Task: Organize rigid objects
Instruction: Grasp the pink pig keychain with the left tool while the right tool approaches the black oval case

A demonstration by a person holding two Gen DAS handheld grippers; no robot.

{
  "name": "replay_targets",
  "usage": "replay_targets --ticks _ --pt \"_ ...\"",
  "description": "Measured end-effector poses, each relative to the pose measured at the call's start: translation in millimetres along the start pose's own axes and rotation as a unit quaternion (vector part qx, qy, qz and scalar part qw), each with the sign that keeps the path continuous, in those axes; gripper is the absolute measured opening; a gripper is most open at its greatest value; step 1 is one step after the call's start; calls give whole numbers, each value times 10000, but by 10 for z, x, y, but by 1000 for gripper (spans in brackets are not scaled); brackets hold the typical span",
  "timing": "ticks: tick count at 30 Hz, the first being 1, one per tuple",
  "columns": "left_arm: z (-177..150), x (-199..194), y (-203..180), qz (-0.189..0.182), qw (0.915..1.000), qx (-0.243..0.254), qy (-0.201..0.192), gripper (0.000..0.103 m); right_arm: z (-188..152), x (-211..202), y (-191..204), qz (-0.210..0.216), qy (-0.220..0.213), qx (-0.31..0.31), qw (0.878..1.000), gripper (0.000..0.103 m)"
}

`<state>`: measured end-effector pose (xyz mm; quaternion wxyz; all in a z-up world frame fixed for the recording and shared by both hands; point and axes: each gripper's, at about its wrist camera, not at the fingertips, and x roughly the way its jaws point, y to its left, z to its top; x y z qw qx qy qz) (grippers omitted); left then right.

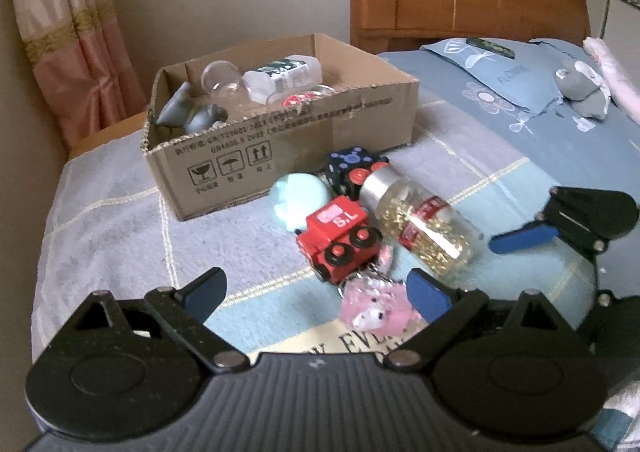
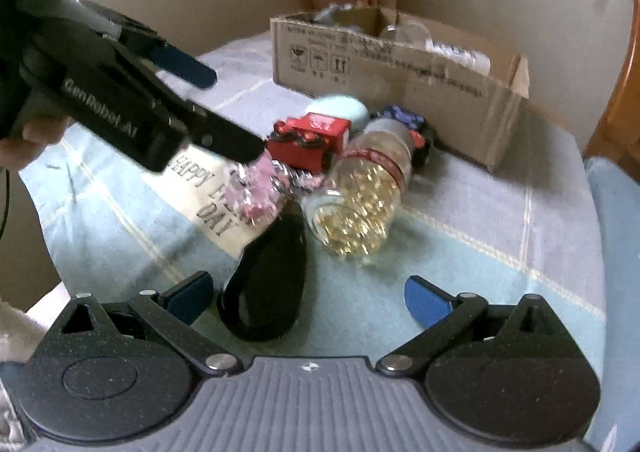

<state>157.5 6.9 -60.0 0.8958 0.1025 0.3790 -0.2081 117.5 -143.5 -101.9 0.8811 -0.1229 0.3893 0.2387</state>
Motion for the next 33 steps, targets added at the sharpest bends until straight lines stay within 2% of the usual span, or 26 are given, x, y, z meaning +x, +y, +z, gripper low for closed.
replay_targets --ticks 5,14,23,26,33 --pt "-92 -15 -43 -102 9999 -67 5 96 -30 -3 -103 -59 -126 222 9997 103" --pt "-151 148 -144 -245 9996 91 118 96 -193 -104 -427 -320 -204 488 9981 103" --pt "-155 198 -190 -256 9985 490 -27 95 -321 -170 -567 -494 -289 683 9960 103" --pt "-186 178 -172 -281 9974 657 32 92 -325 -177 -566 -513 -292 702 9958 103" --pt "-231 188 -162 -612 9949 796 51 69 -330 -177 -562 -523 -319 714 9956 103"
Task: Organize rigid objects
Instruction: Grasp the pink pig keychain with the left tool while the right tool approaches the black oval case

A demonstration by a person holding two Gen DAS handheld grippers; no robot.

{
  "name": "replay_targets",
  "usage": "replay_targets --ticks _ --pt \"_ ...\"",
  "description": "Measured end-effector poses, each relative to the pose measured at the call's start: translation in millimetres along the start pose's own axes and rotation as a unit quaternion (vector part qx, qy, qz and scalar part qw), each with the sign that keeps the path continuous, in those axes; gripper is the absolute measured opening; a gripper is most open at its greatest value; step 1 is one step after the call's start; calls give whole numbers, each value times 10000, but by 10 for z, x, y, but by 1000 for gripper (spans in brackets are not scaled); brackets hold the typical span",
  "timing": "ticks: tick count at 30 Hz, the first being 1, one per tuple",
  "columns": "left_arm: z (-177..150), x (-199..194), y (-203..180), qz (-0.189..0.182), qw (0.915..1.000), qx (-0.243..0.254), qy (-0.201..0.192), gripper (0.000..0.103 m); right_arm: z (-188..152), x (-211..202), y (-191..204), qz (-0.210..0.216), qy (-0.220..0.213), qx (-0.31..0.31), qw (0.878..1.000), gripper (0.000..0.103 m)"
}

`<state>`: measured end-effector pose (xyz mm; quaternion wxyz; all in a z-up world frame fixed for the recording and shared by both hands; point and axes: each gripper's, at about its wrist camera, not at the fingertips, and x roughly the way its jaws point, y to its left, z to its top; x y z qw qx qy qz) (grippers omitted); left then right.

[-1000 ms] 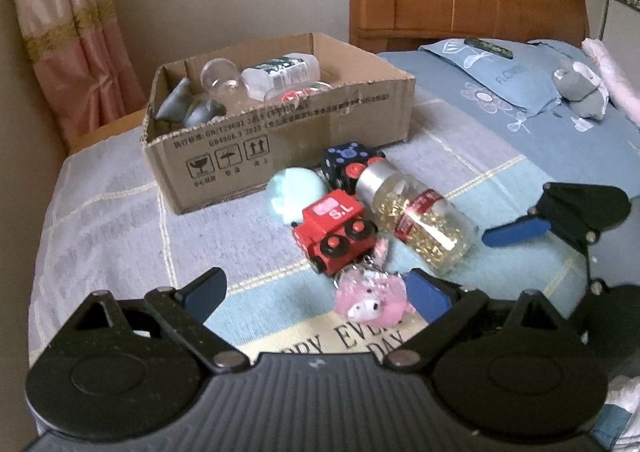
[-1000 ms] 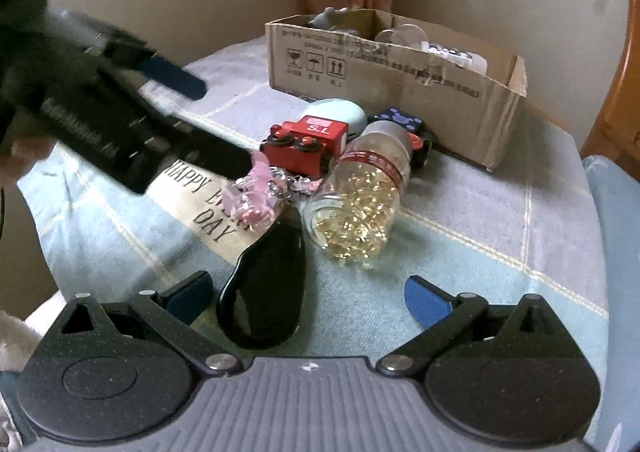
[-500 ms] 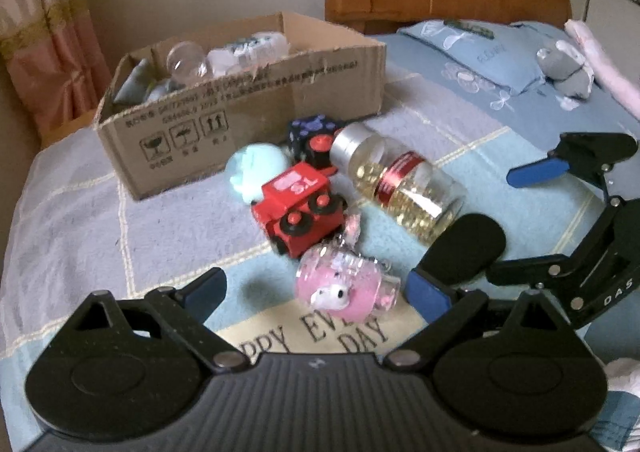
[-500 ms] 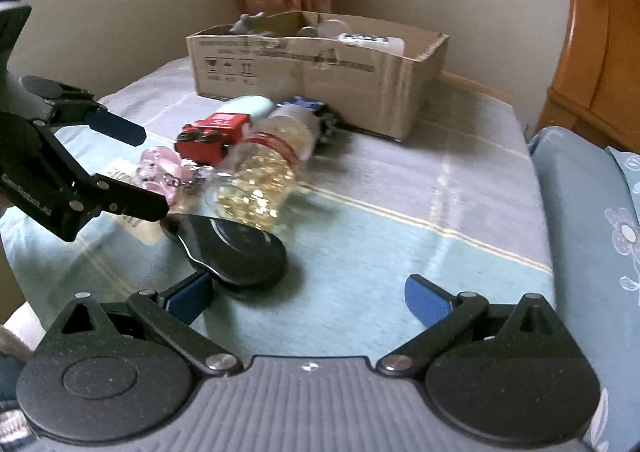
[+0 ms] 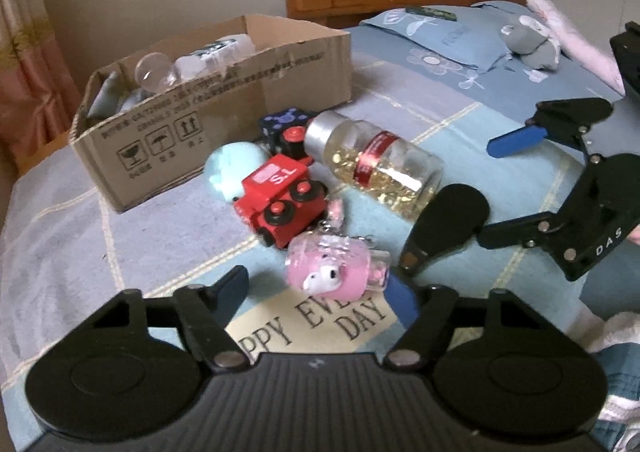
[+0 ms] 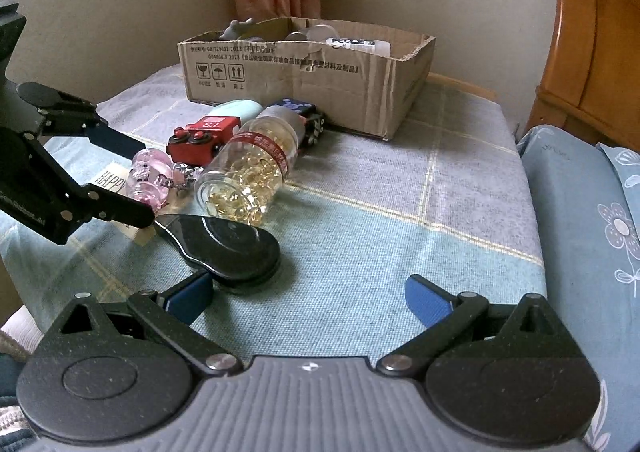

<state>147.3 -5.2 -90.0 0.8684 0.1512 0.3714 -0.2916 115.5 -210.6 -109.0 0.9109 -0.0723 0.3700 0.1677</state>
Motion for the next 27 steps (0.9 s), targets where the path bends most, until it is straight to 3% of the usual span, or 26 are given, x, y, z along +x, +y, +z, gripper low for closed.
replay_targets --ticks 3,16,27 --pt "19 23 10 -189 9997 -83 -104 51 -2 -4 4 -21 9 13 10000 103" --pt "-227 -224 208 133 9988 -466 33 50 63 -19 10 -111 311 39 9994 103" --pt "-430 -431 364 337 9973 -642 76 50 320 -147 183 137 51 -72 9999 103"
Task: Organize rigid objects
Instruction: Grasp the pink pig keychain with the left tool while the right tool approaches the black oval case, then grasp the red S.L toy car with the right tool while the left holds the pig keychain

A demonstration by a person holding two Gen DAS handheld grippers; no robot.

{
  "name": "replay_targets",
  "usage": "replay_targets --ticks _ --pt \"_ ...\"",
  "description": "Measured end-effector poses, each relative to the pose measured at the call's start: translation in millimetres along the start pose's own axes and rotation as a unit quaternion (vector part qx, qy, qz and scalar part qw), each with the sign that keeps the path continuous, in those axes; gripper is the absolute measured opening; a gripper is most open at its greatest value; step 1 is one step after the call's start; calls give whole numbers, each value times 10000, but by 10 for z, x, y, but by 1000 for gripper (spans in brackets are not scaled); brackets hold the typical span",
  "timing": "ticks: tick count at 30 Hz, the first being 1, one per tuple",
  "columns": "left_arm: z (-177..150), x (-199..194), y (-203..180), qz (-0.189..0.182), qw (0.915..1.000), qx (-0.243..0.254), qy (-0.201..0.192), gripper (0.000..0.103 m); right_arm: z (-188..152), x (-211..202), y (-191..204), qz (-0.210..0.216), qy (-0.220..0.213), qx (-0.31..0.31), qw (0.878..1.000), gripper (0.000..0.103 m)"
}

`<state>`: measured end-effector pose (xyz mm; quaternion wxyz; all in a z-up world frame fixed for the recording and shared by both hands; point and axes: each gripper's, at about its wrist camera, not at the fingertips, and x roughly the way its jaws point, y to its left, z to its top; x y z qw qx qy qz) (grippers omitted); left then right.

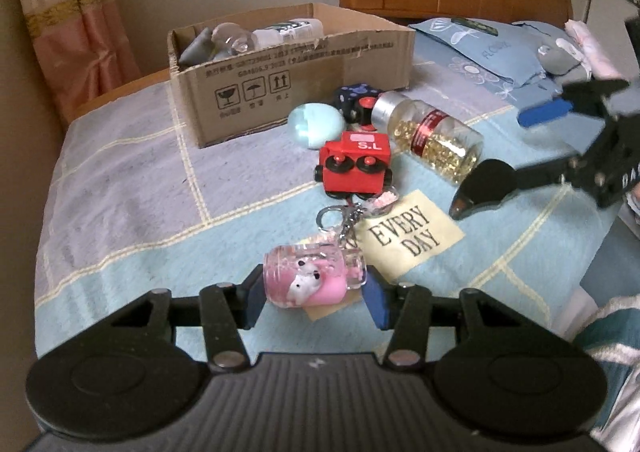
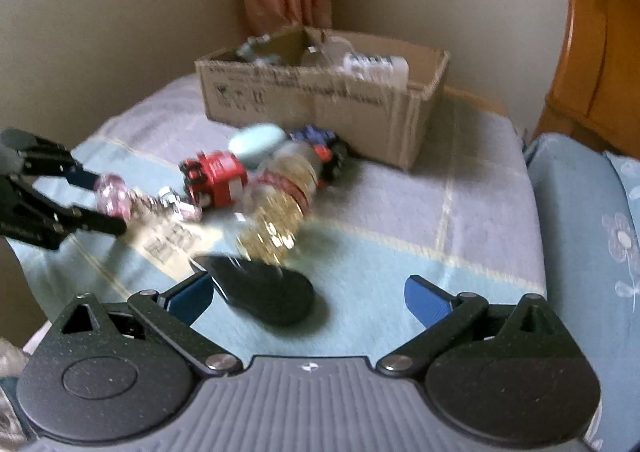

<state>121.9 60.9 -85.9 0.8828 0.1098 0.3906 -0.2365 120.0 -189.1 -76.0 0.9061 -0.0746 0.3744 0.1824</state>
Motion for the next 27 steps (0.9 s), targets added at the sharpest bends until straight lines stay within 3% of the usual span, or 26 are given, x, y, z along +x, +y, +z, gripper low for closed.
replay_targets --ticks 9,13,22,27 --pt "-137 -128 89 69 9999 -107 -24 50 420 44 354 370 -318 -588 9971 101" --pt "-186 -178 154 126 9998 -119 7 50 595 180 648 598 -345 -1216 9902 99" --pt "-257 -276 364 355 9989 -318 35 50 735 579 917 1357 130 -2028 9697 92" --pt "-255 -270 355 360 9990 -236 78 50 757 743 1015 1775 306 -2454 9525 87"
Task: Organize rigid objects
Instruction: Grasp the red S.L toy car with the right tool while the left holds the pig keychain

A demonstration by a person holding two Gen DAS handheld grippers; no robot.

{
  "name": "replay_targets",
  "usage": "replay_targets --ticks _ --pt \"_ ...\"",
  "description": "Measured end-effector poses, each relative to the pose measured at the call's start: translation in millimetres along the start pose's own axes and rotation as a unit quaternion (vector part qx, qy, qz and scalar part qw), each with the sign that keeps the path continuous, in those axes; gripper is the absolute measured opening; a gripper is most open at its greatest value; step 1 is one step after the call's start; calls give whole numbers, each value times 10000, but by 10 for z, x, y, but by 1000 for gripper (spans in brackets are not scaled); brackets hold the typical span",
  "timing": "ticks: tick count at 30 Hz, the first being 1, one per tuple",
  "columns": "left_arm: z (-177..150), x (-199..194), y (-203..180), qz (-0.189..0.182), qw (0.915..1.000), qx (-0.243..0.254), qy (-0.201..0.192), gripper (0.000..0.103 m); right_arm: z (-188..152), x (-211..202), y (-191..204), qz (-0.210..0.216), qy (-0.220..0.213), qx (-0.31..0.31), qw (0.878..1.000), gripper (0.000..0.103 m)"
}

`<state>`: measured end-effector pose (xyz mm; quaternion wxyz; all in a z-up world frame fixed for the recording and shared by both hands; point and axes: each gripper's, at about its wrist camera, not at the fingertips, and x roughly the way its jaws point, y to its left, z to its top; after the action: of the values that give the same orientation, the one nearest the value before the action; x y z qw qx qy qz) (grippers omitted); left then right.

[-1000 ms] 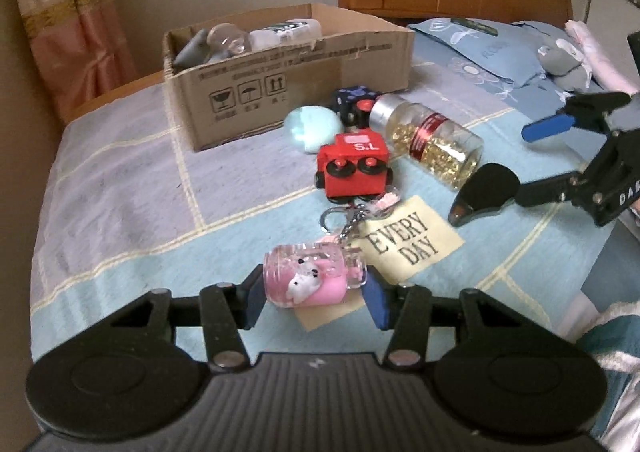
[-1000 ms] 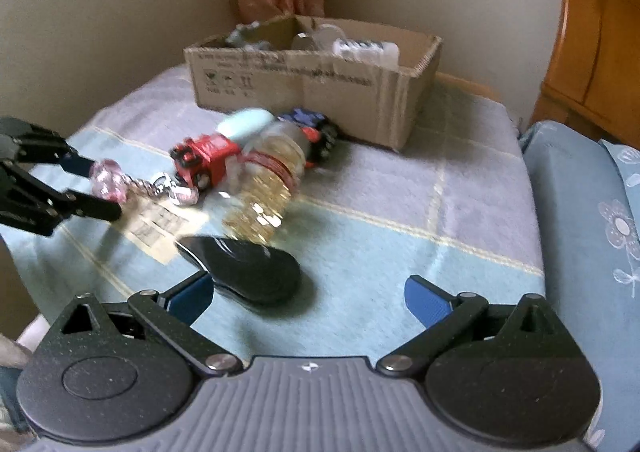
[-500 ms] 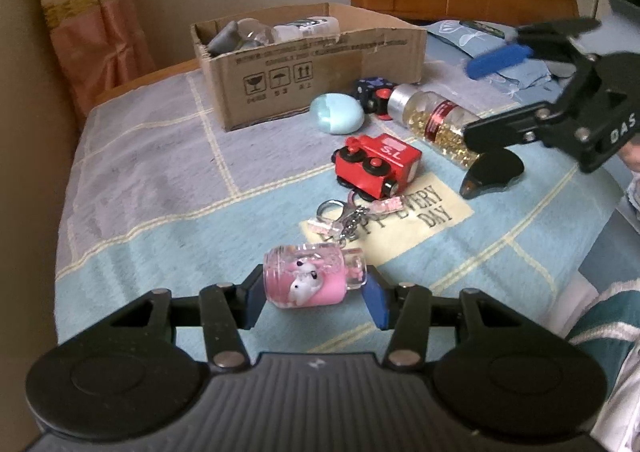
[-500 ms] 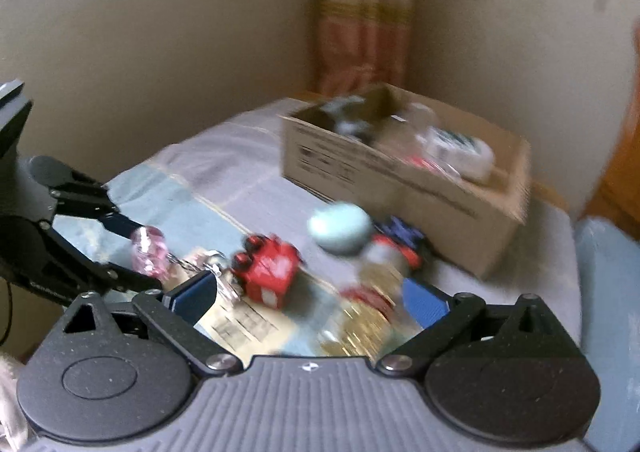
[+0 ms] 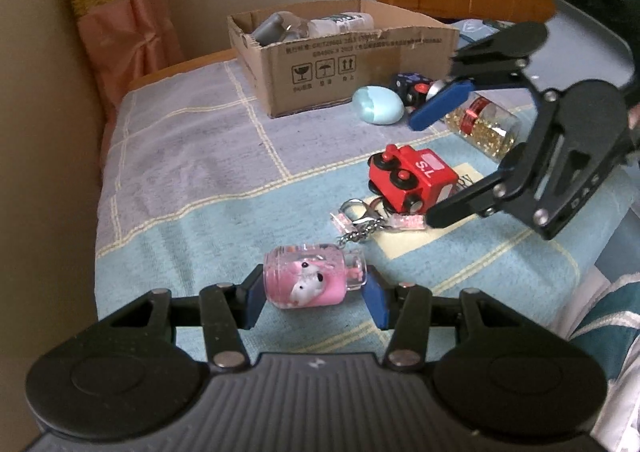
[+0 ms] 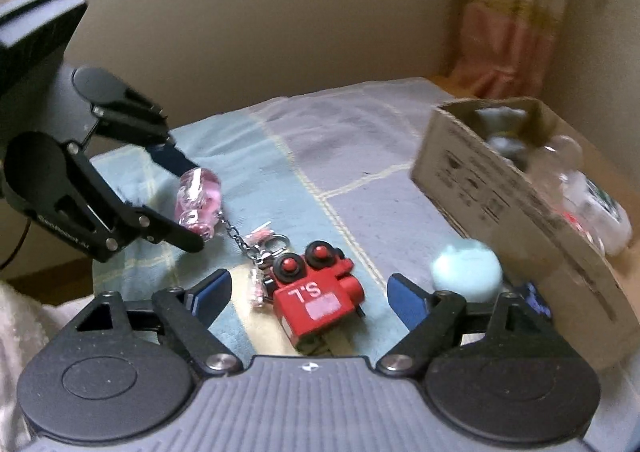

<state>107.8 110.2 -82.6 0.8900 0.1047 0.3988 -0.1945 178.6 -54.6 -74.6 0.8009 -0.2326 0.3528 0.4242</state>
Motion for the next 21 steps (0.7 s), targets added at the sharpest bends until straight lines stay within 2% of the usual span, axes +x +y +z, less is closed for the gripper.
replay_targets --ticks 7,8,10,16,17,21 --pt "23 24 0 15 10000 38 44 50 63 186 -40 289 146 -402 9987 76" --pt "27 28 4 25 10000 24 46 50 70 217 -41 299 183 -437 9984 70" --pt "31 30 10 43 10000 -4 49 50 61 233 -33 338 272 -463 9980 69" --pt "56 41 64 176 9997 -126 70 50 -32 135 13 160 329 -405 9985 65" --pt "62 45 76 216 9996 -146 78 50 -55 116 24 103 359 -374 9986 61" --pt "75 51 130 370 9991 -183 108 50 -134 33 10 3 422 -153 9990 61"
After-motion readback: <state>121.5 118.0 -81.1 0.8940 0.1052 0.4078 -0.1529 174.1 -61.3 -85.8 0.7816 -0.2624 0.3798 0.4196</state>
